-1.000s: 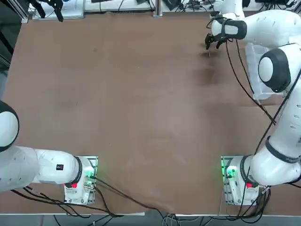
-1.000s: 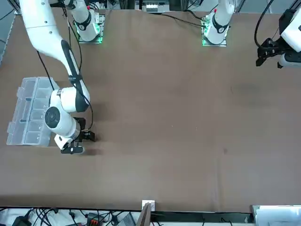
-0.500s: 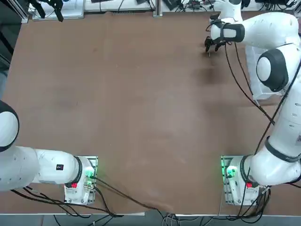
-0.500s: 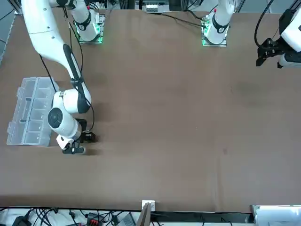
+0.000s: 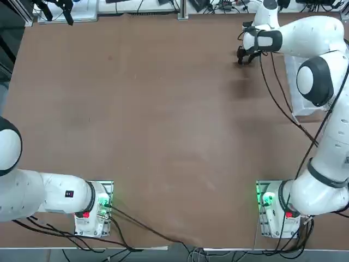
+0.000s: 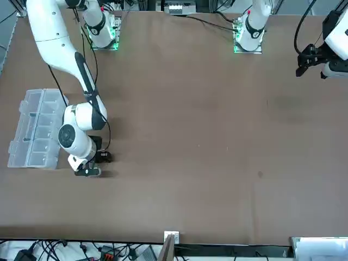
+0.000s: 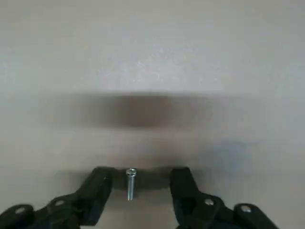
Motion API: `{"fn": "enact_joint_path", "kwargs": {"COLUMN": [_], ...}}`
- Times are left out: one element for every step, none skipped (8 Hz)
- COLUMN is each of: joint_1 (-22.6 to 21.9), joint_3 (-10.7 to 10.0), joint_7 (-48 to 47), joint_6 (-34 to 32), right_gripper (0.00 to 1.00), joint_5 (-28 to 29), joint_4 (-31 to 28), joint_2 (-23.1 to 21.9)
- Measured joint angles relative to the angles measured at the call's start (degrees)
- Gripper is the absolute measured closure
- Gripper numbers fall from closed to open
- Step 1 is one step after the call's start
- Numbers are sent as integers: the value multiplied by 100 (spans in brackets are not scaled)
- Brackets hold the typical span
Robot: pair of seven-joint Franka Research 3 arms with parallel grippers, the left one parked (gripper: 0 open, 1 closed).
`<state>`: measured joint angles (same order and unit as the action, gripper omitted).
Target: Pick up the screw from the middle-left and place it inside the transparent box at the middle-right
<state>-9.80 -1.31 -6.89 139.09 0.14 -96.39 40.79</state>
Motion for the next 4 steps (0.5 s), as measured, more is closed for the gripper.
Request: {"fn": "enact_joint_path", "kwargs": {"joint_1": [0, 0, -1, -5], "joint_3": [0, 0, 1, 2], "joint_7": [-11, -32, -73, -129], "joint_6": [2, 4, 11, 12], "right_gripper": [30, 36, 43, 56], "joint_5": [0, 1, 3, 3], "joint_4": [-6, -6, -5, -6], "joint_2": [0, -1, -9, -23]}}
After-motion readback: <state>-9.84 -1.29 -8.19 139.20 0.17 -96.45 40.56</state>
